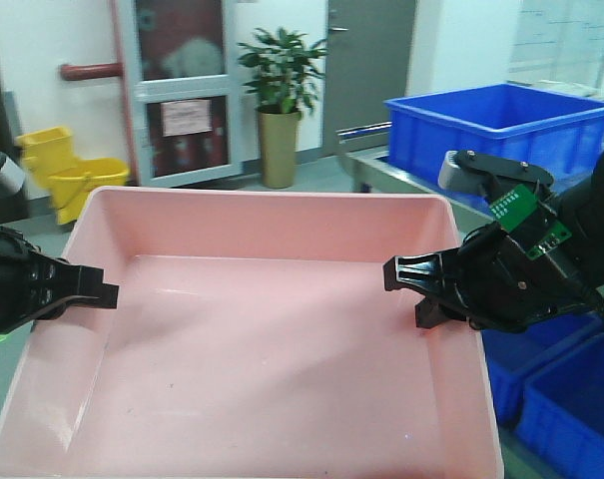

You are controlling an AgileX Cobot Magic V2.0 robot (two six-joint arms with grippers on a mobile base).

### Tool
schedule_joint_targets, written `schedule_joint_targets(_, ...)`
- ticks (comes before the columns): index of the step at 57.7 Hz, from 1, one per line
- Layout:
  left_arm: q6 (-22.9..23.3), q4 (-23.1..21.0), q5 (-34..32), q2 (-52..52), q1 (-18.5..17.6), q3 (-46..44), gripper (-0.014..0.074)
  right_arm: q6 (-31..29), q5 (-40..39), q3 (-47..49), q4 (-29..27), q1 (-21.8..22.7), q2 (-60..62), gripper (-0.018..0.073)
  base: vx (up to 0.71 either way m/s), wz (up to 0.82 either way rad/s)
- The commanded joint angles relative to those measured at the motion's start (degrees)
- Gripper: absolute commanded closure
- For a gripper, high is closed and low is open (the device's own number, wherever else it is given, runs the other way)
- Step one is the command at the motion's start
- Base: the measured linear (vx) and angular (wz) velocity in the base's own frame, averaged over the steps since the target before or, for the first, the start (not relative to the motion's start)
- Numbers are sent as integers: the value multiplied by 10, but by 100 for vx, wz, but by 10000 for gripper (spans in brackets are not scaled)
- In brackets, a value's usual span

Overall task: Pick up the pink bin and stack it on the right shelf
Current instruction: 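Hold the lifted pink bin with both grippers while the base drives to the shelf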

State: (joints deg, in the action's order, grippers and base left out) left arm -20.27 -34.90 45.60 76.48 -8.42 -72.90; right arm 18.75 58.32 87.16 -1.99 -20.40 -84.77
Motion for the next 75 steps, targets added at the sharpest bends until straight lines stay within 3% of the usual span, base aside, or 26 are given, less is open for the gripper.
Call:
schedule_joint_targets(1,-6,-59,-6,-21,-9,-17,596,-3,-59,25,-29,0,22,568,44,-52)
schedule_joint_targets(75,-6,-58,-7,-21,-9,-17,596,-3,-59,25,-29,0,22,568,39,-66)
